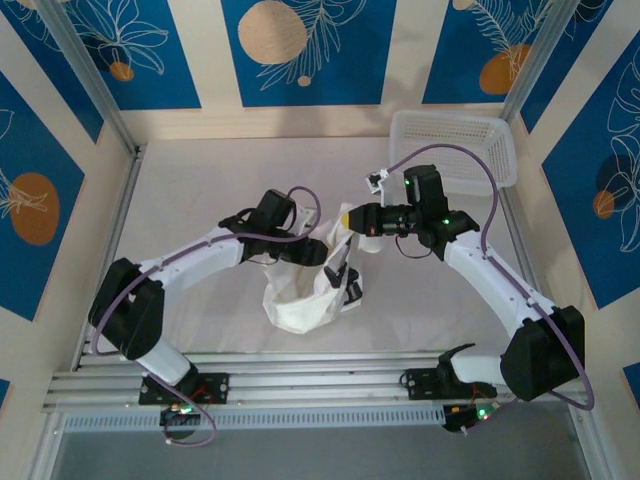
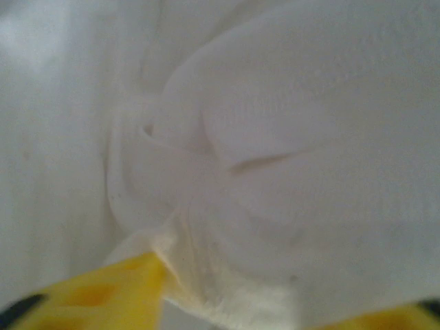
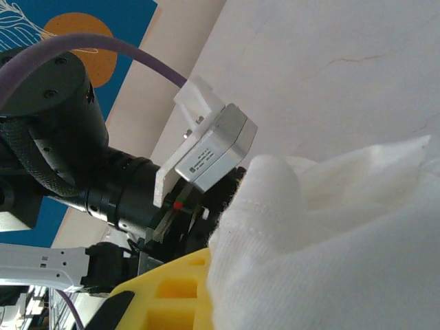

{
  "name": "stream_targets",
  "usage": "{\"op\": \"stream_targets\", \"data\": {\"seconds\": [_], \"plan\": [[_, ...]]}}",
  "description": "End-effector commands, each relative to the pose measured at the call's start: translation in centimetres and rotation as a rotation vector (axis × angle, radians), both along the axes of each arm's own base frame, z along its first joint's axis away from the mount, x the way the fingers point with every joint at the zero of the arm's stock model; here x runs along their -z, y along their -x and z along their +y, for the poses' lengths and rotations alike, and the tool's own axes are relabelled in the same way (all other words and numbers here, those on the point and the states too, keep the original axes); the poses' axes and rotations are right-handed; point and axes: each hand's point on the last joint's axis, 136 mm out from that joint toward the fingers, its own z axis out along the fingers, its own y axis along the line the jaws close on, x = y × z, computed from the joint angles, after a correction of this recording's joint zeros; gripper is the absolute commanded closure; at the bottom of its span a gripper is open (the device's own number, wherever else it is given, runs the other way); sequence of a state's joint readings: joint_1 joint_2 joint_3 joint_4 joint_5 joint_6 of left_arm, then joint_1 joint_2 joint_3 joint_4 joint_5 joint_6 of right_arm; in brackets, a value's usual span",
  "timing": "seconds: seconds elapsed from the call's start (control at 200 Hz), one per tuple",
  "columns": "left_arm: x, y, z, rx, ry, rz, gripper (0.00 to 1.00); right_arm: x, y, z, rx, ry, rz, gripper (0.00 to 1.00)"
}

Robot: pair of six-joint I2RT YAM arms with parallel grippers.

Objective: Fold the inside-out t-shirt

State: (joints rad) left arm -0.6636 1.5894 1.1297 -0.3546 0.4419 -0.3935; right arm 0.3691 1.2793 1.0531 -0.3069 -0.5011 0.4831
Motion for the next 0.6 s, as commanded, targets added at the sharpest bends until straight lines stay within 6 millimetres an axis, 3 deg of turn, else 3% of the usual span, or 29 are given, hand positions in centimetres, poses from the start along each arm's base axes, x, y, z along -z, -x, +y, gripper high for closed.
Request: {"op": "stream_targets", "data": {"seconds": [0.0,0.095,0.225,0.295,0.37,0.45,0.595], "plan": [[-3.2,-0.9,-0.9,-0.004,0.052,-0.059,1.00,-1.4,-0.1,-0.2,0.020,-0.012,-0.033,0.95],[-7.2,-0.7,-0.9,-0.034,0.170,0.007,1.00,0.6,-1.1,-1.9,0.096,0.067,0.007,0.95],[-15.5,-0.6,-0.2,-0.091,0.450,0.079,1.00,6.8,-4.0,-6.9,0.261,0.351,0.010,0.85],[-18.7,-0.3,0.4,-0.088,0.504,0.083,1.00,8.5,-4.8,-7.9,0.255,0.407,0.030,0.84],[-20.4,0.3,0.5,-0.075,0.510,0.115,1.00,7.0,-5.0,-7.1,0.224,0.384,0.026,0.77],[-21.3,0.4,0.4,-0.087,0.509,0.152,1.00,3.4,-4.6,-6.3,0.231,0.335,-0.048,0.70],[-22.2,-0.2,0.3,-0.104,0.516,0.154,1.00,-2.9,-1.8,-5.5,0.271,0.364,-0.308,0.58]]}}
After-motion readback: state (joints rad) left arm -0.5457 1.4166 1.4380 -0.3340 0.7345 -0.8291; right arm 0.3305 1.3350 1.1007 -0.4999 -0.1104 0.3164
